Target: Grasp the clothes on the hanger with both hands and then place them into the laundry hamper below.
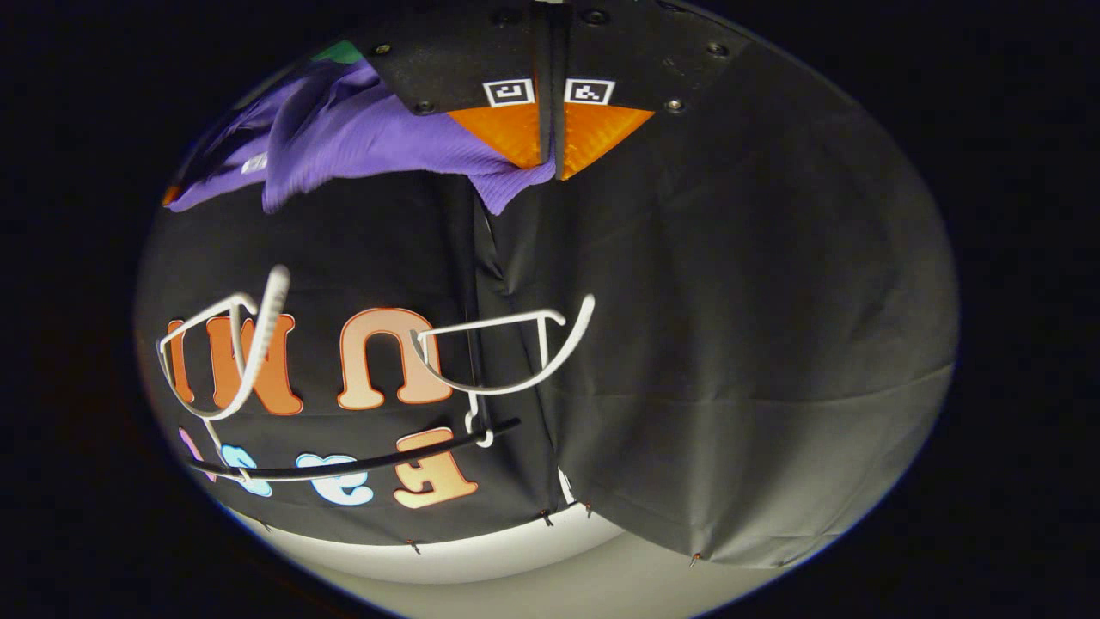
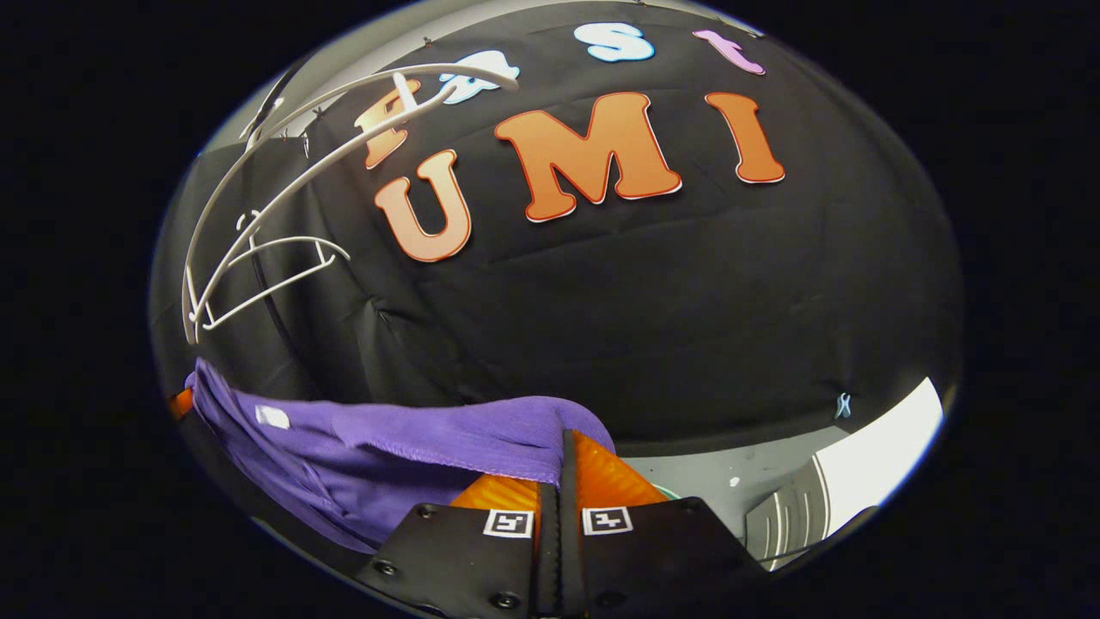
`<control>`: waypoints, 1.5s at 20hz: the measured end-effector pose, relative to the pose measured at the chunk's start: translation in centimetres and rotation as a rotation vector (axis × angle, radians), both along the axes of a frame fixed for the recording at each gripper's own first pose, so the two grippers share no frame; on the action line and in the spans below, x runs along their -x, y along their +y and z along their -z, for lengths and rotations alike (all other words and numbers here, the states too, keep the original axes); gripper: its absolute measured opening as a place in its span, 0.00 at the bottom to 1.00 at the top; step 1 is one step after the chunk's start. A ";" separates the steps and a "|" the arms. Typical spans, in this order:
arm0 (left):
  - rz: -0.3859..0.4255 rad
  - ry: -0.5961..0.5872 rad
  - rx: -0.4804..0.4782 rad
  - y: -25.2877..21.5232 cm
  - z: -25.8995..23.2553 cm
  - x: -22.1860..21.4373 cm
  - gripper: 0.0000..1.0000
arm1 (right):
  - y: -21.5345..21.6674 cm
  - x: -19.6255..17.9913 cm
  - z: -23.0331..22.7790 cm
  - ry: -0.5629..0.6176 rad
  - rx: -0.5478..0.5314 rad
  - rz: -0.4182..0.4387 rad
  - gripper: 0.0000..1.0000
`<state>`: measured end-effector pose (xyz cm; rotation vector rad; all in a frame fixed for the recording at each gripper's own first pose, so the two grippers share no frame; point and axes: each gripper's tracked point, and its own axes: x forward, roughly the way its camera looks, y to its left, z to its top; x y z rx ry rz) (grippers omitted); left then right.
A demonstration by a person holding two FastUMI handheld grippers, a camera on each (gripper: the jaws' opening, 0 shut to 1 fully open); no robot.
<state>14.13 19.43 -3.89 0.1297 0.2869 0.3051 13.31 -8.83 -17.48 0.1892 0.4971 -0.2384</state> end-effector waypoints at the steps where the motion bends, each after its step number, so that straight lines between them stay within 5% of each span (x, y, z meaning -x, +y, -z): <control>1: 0.019 0.036 0.048 -0.9 1.9 0.0 0.00 | 0.1 0.4 0.5 0.015 0.012 0.006 0.07; 8: 0.168 0.225 0.128 -6.7 10.2 -0.7 0.00 | -1.0 4.2 5.0 0.130 0.022 0.098 0.07; 18: 0.515 0.414 0.197 -23.8 16.8 -2.2 0.00 | -3.3 6.2 8.9 0.191 -0.030 0.204 0.07; 30: 0.523 0.815 0.229 -34.1 30.5 0.0 0.00 | -4.3 7.2 18.6 0.407 -0.109 0.206 0.08</control>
